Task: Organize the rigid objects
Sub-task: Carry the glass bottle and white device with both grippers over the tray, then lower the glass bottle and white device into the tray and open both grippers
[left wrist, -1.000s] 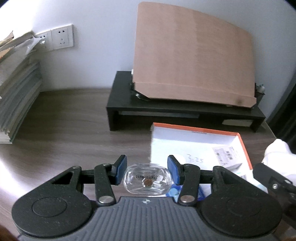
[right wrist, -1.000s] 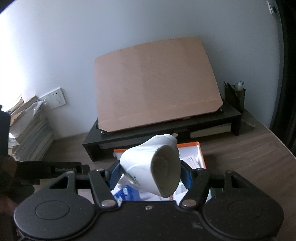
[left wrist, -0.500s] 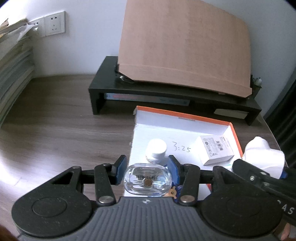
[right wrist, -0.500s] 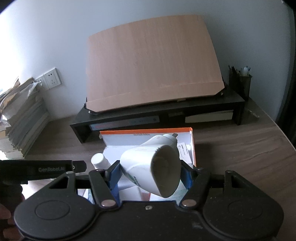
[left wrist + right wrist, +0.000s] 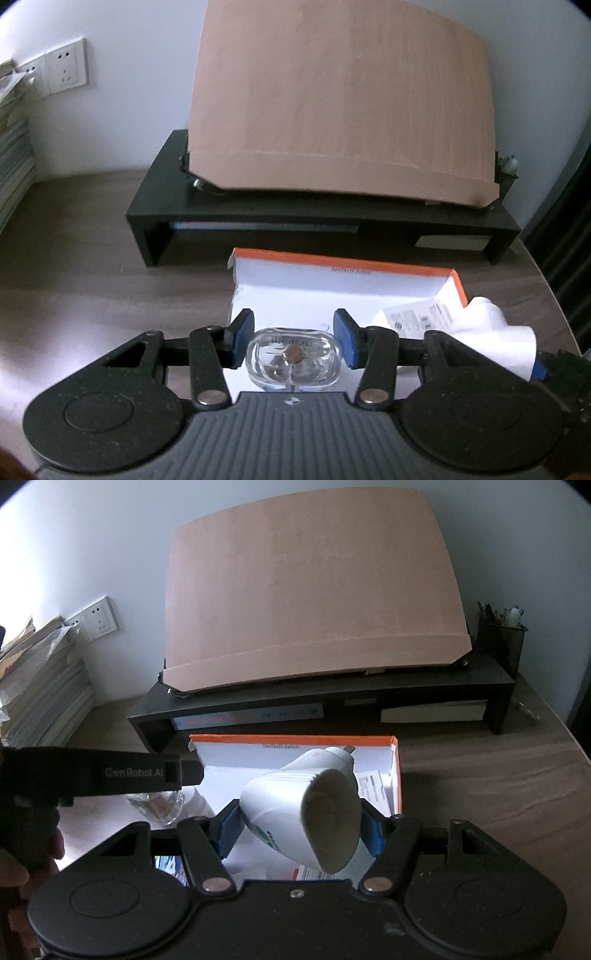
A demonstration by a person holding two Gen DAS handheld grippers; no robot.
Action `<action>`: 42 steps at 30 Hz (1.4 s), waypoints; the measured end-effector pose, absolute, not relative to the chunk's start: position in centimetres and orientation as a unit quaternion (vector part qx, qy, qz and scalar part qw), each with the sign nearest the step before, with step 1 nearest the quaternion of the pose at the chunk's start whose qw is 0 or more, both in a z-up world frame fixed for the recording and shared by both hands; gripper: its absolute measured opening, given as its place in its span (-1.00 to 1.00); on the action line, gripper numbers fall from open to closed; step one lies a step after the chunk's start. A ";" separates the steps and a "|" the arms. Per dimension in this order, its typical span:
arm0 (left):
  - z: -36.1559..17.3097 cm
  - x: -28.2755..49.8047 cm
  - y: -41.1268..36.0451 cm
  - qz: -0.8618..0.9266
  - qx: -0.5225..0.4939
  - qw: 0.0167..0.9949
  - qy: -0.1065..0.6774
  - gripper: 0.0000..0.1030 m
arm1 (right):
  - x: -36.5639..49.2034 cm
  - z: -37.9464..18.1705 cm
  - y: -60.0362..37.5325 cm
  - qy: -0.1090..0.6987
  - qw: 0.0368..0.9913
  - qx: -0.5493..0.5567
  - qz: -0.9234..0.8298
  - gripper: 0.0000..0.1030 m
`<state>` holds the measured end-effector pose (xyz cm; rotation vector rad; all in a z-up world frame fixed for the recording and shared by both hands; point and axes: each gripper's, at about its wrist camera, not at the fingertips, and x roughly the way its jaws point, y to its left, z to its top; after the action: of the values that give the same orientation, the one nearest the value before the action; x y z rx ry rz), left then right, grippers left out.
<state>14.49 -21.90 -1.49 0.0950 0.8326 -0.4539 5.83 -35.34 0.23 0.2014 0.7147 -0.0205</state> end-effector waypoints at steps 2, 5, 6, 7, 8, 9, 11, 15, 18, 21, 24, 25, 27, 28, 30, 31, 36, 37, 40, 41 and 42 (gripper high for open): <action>-1.2 14.7 -22.1 -0.222 0.045 0.889 0.398 -0.07 | 6.2 0.3 -35.4 0.348 0.932 0.099 -0.011 0.51; -0.8 14.8 -22.3 -0.228 0.042 0.890 0.392 -0.07 | 6.5 0.4 -35.6 0.346 0.933 0.100 -0.012 0.51; -0.6 14.8 -22.4 -0.229 0.043 0.891 0.390 -0.07 | 6.6 0.4 -35.6 0.346 0.933 0.100 -0.012 0.51; -0.5 14.9 -22.5 -0.230 0.042 0.891 0.388 -0.07 | 6.8 0.4 -35.6 0.346 0.933 0.100 -0.012 0.51; -0.5 15.0 -22.6 -0.231 0.042 0.891 0.388 -0.07 | 6.8 0.4 -35.6 0.346 0.933 0.100 -0.012 0.51; -0.4 15.1 -22.7 -0.232 0.041 0.892 0.387 -0.07 | 6.9 0.4 -35.6 0.345 0.933 0.100 -0.012 0.51; -0.2 15.2 -22.8 -0.233 0.040 0.893 0.384 -0.07 | 7.1 0.4 -35.5 0.345 0.933 0.099 -0.011 0.51; 0.0 15.4 -23.0 -0.236 0.040 0.893 0.382 -0.07 | 7.3 0.6 -35.5 0.344 0.934 0.099 -0.010 0.51; 0.1 15.5 -23.0 -0.239 0.037 0.892 0.382 -0.07 | 7.3 0.5 -35.4 0.344 0.934 0.099 -0.009 0.51; 0.2 15.6 -22.9 -0.240 0.034 0.892 0.381 -0.07 | 7.3 0.5 -35.4 0.346 0.933 0.099 -0.011 0.51; 0.4 15.6 -22.8 -0.241 0.033 0.893 0.380 -0.08 | 7.2 0.4 -35.4 0.347 0.932 0.100 -0.013 0.51; 0.4 15.6 -22.8 -0.243 0.032 0.892 0.379 -0.11 | 7.2 0.4 -35.4 0.347 0.932 0.100 -0.013 0.51; 0.6 15.6 -22.8 -0.249 0.031 0.890 0.380 -0.60 | 7.1 0.4 -35.4 0.347 0.932 0.100 -0.014 0.51; 0.6 15.7 -22.8 -0.253 0.028 0.888 0.384 -0.57 | 7.1 0.4 -35.4 0.347 0.932 0.101 -0.014 0.51; 0.5 15.8 -22.9 -0.256 0.028 0.887 0.382 -0.57 | 7.0 0.3 -35.4 0.347 0.932 0.100 -0.014 0.51; 0.4 15.9 -22.9 -0.256 0.028 0.887 0.384 -0.57 | 7.0 0.3 -35.3 0.348 0.932 0.099 -0.014 0.51; 0.3 16.0 -22.5 -0.256 0.019 0.885 0.389 -0.57 | 6.9 0.0 -35.5 0.355 0.929 0.098 -0.015 0.53; 0.3 16.0 -22.5 -0.256 0.019 0.884 0.390 -0.57 | 7.0 -0.1 -35.5 0.359 0.928 0.098 -0.014 0.55; 0.4 15.7 -22.6 -0.257 0.026 0.884 0.390 -0.51 | 6.9 -0.2 -35.5 0.358 0.929 0.096 -0.013 0.59; 0.5 15.6 -22.7 -0.256 0.030 0.885 0.388 -0.48 | 6.7 -0.1 -35.6 0.355 0.930 0.097 -0.010 0.60; 0.6 15.4 -22.6 -0.254 0.033 0.886 0.386 -0.38 | 6.6 0.1 -35.7 0.353 0.931 0.098 -0.009 0.61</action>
<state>15.36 -22.64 0.59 0.0680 0.8026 -0.5280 6.60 -35.67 0.07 0.2004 0.7219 -0.0174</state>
